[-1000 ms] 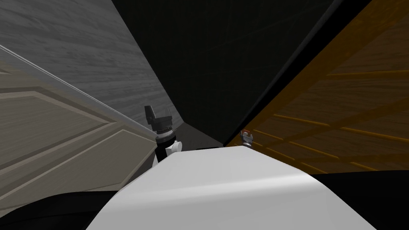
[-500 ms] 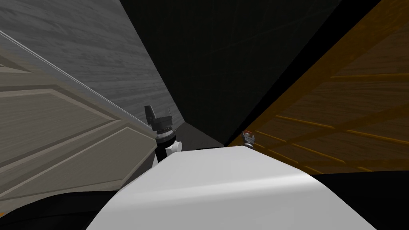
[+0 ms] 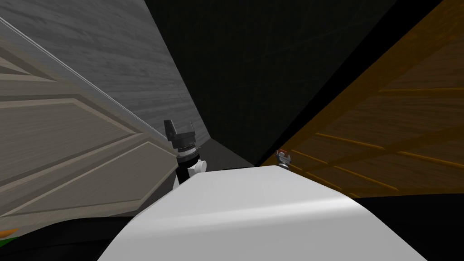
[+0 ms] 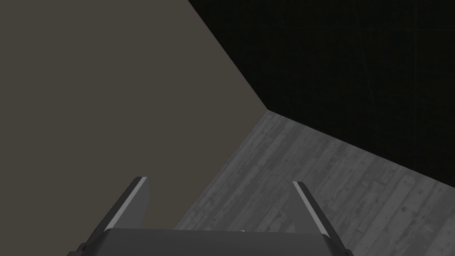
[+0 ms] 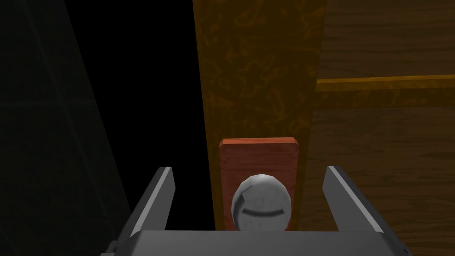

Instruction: Pull the door open

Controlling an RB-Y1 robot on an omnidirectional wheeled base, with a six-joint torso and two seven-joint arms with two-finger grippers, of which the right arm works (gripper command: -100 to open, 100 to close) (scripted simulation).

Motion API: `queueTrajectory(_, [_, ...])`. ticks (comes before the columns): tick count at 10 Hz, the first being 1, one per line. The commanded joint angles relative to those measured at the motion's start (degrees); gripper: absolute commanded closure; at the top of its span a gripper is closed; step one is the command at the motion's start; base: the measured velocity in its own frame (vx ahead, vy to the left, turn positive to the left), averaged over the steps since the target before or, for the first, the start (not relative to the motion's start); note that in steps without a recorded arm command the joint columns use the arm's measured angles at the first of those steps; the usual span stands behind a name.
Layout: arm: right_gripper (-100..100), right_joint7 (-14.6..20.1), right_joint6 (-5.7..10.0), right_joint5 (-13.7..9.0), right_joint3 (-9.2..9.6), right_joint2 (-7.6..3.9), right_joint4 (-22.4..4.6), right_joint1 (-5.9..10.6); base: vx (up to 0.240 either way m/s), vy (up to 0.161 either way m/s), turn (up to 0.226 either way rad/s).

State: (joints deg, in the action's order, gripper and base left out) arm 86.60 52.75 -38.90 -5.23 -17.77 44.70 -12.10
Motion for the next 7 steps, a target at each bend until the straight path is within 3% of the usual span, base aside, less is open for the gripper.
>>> queueTrajectory(1, [-100,1.2,-1.0,1.4,-1.99,-0.04,-1.5,0.63,0.005,0.003,0.045])
queueTrajectory(2, [-100,1.7,-1.45,2.2,-2.81,0.19,-1.9,0.71,0.006,0.0,0.044])
queueTrajectory(3, [-100,1.5,-0.52,1.9,-1.87,0.38,-1.9,0.77,-0.012,0.014,-0.002])
queueTrajectory(4, [100,1.5,-0.52,1.9,-1.87,0.38,-1.9,0.77,-0.015,0.021,0.004])
queueTrajectory(7, [100,1.5,-0.52,1.9,-1.87,0.38,-1.9,0.77,-0.004,-0.005,-0.013])
